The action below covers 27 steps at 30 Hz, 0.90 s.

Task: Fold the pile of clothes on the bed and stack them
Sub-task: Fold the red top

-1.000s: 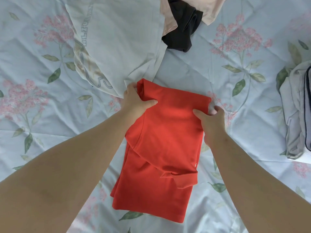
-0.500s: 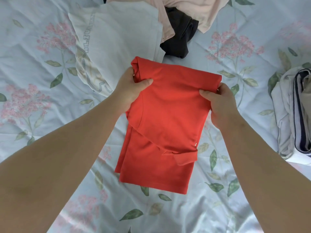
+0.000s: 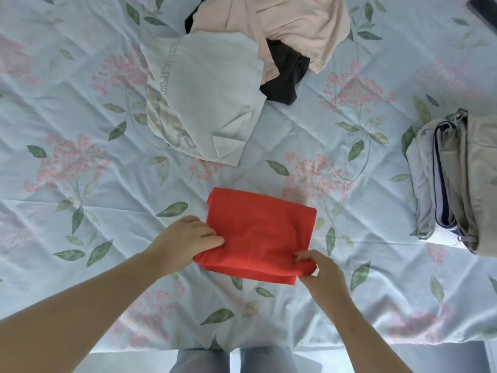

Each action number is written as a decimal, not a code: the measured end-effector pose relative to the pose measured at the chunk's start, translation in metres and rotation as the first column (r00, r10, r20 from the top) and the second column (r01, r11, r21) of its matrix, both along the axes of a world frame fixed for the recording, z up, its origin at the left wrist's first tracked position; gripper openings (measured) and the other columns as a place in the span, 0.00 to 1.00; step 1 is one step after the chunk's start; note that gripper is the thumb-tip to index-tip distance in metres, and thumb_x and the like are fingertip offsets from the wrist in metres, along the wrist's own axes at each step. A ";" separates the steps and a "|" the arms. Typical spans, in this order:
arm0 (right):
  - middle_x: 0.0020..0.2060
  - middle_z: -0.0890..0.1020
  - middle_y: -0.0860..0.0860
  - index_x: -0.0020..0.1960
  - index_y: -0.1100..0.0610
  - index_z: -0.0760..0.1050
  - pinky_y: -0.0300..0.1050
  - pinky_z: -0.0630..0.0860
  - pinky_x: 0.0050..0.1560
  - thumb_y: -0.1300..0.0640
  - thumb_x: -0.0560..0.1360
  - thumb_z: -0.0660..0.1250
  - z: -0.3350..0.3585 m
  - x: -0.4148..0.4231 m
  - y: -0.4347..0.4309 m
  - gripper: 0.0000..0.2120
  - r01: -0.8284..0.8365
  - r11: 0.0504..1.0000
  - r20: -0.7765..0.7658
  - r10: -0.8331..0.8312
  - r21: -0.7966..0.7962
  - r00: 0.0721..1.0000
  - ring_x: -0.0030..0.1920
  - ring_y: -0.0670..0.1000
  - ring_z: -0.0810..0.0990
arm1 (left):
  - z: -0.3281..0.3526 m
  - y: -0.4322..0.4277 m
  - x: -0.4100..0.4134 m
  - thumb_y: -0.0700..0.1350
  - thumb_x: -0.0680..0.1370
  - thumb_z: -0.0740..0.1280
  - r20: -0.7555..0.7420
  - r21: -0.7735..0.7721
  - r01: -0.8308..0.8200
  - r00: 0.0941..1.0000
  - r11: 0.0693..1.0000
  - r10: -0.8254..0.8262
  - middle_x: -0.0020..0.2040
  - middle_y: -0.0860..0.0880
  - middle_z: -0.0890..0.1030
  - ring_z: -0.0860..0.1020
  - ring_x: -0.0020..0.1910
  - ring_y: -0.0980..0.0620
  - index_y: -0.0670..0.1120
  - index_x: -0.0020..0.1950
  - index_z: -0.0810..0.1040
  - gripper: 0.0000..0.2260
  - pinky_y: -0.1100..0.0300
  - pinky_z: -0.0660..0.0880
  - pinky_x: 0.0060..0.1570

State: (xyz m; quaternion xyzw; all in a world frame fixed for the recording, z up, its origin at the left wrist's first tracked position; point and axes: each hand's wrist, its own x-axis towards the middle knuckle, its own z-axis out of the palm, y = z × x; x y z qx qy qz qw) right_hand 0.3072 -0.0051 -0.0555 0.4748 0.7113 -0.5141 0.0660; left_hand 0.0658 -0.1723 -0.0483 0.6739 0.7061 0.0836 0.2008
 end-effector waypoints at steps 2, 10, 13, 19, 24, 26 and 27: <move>0.47 0.77 0.36 0.48 0.45 0.78 0.32 0.69 0.55 0.69 0.71 0.64 -0.009 0.010 -0.012 0.19 -0.215 0.976 0.142 0.211 0.015 0.967 0.53 0.43 0.75 | -0.012 -0.015 0.006 0.36 0.58 0.73 -0.124 -0.056 0.136 0.982 0.989 -0.142 0.38 0.54 0.83 0.82 0.39 0.53 0.50 0.46 0.84 0.19 0.61 0.79 0.41; 0.70 0.66 0.49 0.66 0.49 0.71 0.52 0.57 0.67 0.55 0.75 0.63 -0.014 -0.026 -0.026 0.19 0.066 0.926 0.199 -0.149 0.371 0.969 0.69 0.55 0.62 | -0.028 0.018 0.056 0.48 0.73 0.59 -0.155 0.034 -0.392 0.907 0.919 0.393 0.60 0.45 0.80 0.76 0.62 0.41 0.49 0.58 0.81 0.18 0.44 0.74 0.57; 0.77 0.46 0.49 0.75 0.41 0.51 0.58 0.49 0.72 0.43 0.78 0.57 -0.037 -0.050 -0.023 0.28 -0.098 0.932 0.294 -0.010 0.350 0.956 0.75 0.54 0.48 | -0.051 0.034 0.079 0.61 0.75 0.53 -0.190 -0.115 -0.495 0.862 0.861 0.470 0.71 0.45 0.69 0.66 0.71 0.38 0.53 0.71 0.70 0.26 0.35 0.62 0.65; 0.77 0.47 0.57 0.76 0.41 0.40 0.59 0.46 0.73 0.36 0.75 0.46 -0.098 -0.049 -0.019 0.32 -0.175 0.906 0.350 0.032 0.384 0.936 0.76 0.57 0.47 | -0.108 0.037 0.086 0.62 0.75 0.53 -0.233 -0.076 -0.521 0.838 0.850 0.493 0.73 0.45 0.67 0.63 0.72 0.38 0.55 0.74 0.61 0.28 0.31 0.60 0.64; 0.75 0.55 0.62 0.76 0.42 0.44 0.60 0.47 0.73 0.35 0.74 0.45 -0.113 -0.048 -0.025 0.32 -0.136 0.871 0.281 -0.002 0.472 0.960 0.75 0.60 0.53 | -0.126 0.030 0.083 0.60 0.77 0.54 -0.171 0.110 -0.548 0.812 0.829 0.559 0.72 0.44 0.68 0.59 0.72 0.41 0.54 0.72 0.60 0.25 0.34 0.61 0.65; 0.75 0.56 0.62 0.77 0.43 0.46 0.59 0.46 0.73 0.35 0.74 0.46 -0.111 -0.046 -0.024 0.33 -0.121 0.878 0.262 -0.005 0.463 0.965 0.76 0.59 0.52 | -0.124 0.030 0.084 0.60 0.76 0.56 -0.118 0.153 -0.630 0.753 0.761 0.647 0.71 0.41 0.69 0.63 0.71 0.40 0.52 0.71 0.62 0.26 0.36 0.63 0.65; 0.75 0.56 0.61 0.77 0.43 0.47 0.57 0.46 0.74 0.35 0.75 0.49 -0.109 -0.045 -0.024 0.33 -0.102 0.885 0.242 -0.013 0.455 0.970 0.76 0.59 0.52 | -0.122 0.030 0.085 0.61 0.74 0.57 -0.085 0.146 -0.710 0.684 0.689 0.724 0.70 0.40 0.69 0.66 0.69 0.38 0.50 0.71 0.63 0.28 0.38 0.64 0.64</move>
